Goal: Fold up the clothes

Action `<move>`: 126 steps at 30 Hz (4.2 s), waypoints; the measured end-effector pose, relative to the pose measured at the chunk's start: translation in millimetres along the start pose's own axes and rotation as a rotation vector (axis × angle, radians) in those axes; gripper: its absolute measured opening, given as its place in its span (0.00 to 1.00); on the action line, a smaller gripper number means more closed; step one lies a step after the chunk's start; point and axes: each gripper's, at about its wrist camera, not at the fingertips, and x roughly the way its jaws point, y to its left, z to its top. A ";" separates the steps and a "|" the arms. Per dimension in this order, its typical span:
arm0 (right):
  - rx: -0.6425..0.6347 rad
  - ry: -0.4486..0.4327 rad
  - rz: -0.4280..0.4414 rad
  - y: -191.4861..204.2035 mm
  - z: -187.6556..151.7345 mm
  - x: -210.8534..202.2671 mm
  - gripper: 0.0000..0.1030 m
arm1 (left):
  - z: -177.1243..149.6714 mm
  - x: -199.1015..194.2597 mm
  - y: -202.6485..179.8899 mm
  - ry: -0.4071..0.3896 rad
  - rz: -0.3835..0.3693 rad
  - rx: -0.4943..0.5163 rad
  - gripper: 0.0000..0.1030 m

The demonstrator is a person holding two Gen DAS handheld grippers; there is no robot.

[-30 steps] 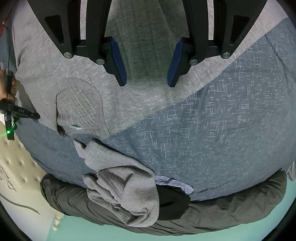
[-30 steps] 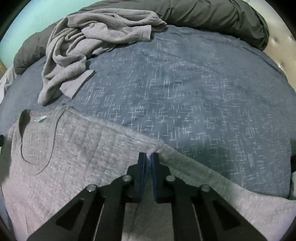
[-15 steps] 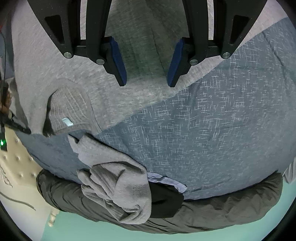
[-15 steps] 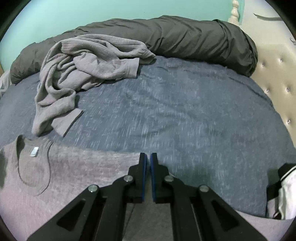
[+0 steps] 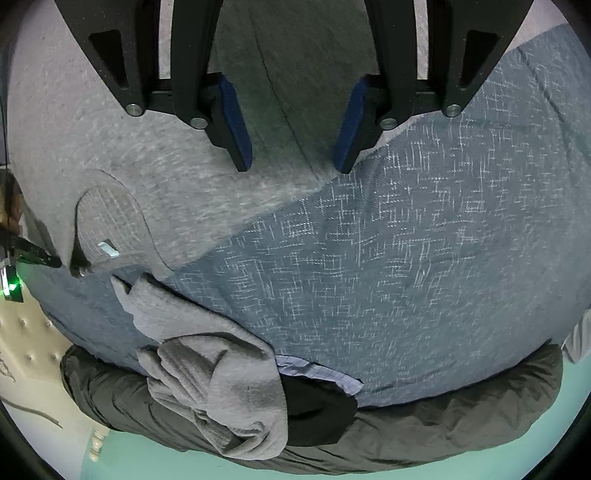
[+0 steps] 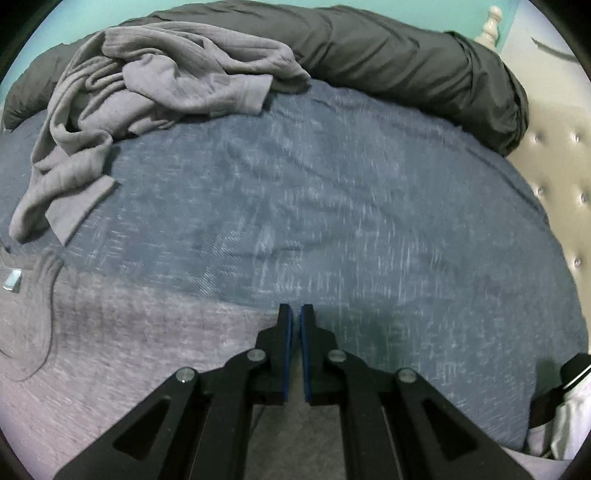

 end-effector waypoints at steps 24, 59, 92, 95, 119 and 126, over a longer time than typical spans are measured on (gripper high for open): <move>-0.114 -0.030 0.319 92.0 -5.9 -22.0 0.31 | 21.3 40.9 -33.7 0.021 0.046 0.028 0.64; -0.128 -0.021 0.605 262.8 4.5 -46.9 0.23 | -104.8 -65.2 25.3 -0.187 -0.018 -0.207 0.64; -0.065 -0.061 0.527 194.2 -87.7 -154.0 0.03 | -203.1 -133.0 8.3 -0.098 -0.063 -0.323 0.64; 0.000 -0.064 0.556 152.9 -115.9 -173.5 0.06 | -218.0 -140.7 7.9 -0.086 -0.074 -0.337 0.64; 0.209 0.207 0.510 -27.5 -379.9 -291.9 0.45 | -311.3 -255.6 -27.7 0.008 -0.137 -0.303 0.64; 0.149 0.208 0.493 -12.1 -403.6 -308.4 0.45 | -323.4 -294.6 -38.7 -0.011 -0.110 -0.261 0.64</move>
